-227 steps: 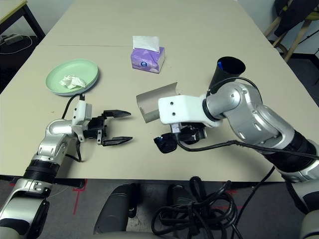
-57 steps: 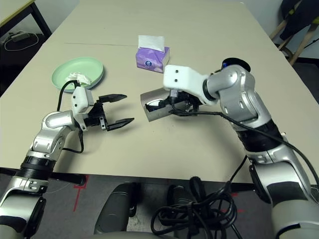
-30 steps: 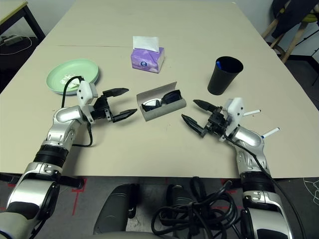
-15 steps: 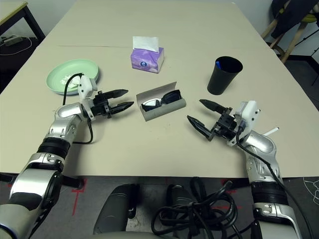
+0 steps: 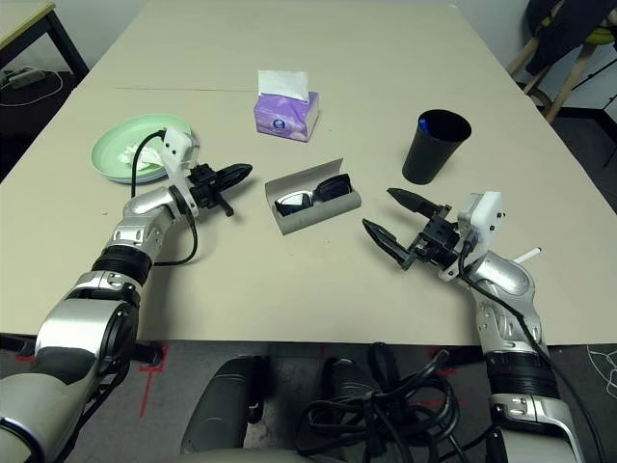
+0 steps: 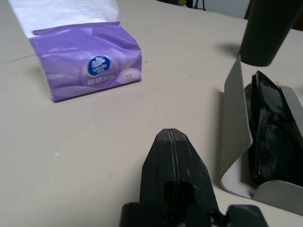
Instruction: Organize and tidy the items on the table.
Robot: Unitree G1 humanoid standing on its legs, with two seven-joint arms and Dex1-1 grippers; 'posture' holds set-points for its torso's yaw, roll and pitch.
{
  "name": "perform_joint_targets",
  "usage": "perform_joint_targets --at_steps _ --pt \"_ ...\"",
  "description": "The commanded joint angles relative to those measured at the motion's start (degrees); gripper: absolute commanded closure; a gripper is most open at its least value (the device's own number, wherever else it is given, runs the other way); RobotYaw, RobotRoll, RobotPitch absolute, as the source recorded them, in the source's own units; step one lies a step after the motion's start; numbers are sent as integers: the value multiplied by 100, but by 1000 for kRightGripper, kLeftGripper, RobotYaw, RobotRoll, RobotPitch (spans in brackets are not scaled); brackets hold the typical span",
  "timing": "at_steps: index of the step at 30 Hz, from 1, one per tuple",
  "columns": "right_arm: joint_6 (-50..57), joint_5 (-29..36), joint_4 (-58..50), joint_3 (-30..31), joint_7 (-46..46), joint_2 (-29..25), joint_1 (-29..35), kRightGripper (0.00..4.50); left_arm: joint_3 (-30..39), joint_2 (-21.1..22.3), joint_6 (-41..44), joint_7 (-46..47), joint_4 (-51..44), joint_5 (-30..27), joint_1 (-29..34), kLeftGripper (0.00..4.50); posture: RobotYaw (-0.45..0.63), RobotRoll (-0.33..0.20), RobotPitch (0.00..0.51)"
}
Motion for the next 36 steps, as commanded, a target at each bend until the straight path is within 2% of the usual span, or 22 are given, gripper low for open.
perform_joint_targets --at_steps 1,12,21,32,35,36 --pt "-49 16 -85 -14 -60 -69 138 0 -205 -170 -207 -483 -6 152 -38 4484 49 0 132" --pt "-76 7 -38 8 -116 -109 149 0 -484 -311 42 -1402 -922 103 590 4484 54 0 130" --pt "-80 3 1 40 -107 -106 60 0 -721 -250 349 -1590 -1573 164 1015 4484 58 0 128" --pt "-53 -27 -11 31 -154 -132 124 0 -842 -85 222 -1557 -1671 262 929 4484 56 0 125" --pt "-50 -32 -7 32 -167 -141 123 0 -684 -80 283 -1674 -1942 -26 848 4344 57 0 122" --pt "-45 -36 -5 31 -171 -153 118 0 -600 -74 431 -1735 -2181 -205 823 4170 59 0 121"
